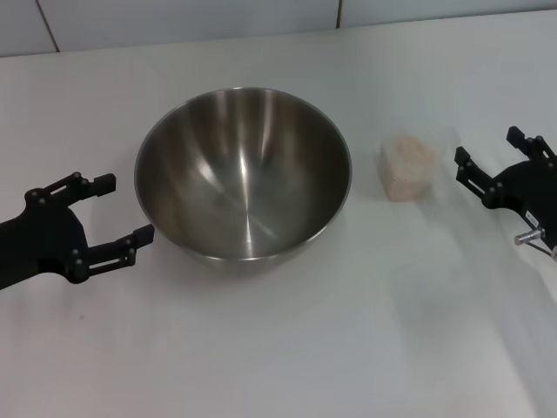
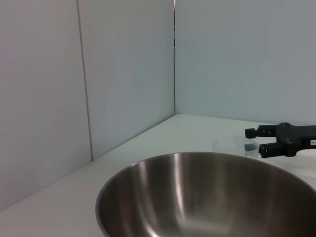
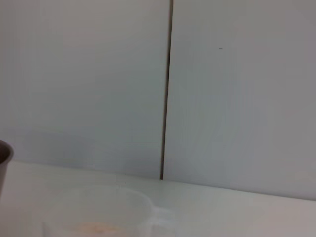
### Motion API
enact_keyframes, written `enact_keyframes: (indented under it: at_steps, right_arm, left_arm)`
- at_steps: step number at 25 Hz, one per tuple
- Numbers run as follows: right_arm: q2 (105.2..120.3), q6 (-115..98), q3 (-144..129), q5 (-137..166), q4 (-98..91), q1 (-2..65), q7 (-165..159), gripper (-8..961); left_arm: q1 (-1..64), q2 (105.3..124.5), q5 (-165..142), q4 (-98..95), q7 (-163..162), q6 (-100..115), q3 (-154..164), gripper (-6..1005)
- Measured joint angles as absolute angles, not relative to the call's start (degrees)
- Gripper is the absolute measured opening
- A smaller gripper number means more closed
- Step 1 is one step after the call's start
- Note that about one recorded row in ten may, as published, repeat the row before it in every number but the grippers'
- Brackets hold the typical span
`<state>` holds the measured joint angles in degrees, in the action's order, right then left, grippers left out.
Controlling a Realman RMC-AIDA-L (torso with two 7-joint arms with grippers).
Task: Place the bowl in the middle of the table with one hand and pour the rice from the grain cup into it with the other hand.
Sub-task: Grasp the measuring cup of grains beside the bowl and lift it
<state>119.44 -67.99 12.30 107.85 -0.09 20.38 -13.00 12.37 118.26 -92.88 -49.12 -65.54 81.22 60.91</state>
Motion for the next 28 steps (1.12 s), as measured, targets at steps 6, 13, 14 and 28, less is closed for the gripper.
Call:
enact_keyframes:
  at_steps: [6,13,14,28]
  right_arm:
    - [119.43,-66.7,11.8,108.0,0.7,21.0,-13.1,795]
    - [119.28,-66.4,11.8,108.0,1.0,21.7,-13.1,793]
    - [119.28,-66.4,11.8,108.0,1.0,21.7,-13.1,792]
    - [119.17,-63.4,11.6,108.2,0.5,25.5,-13.0,788]
  left_arm:
    - [12.8,118.31,-93.4,-49.6,-66.1,81.2,60.9,862]
    - [13.0,118.3,-93.5,-49.7,-66.2,81.2,60.9,862]
    - [13.0,118.3,-93.5,-49.7,-66.2,81.2,60.9,862]
    - [13.3,118.3,-93.6,-49.8,-66.9,81.6,61.0,862]
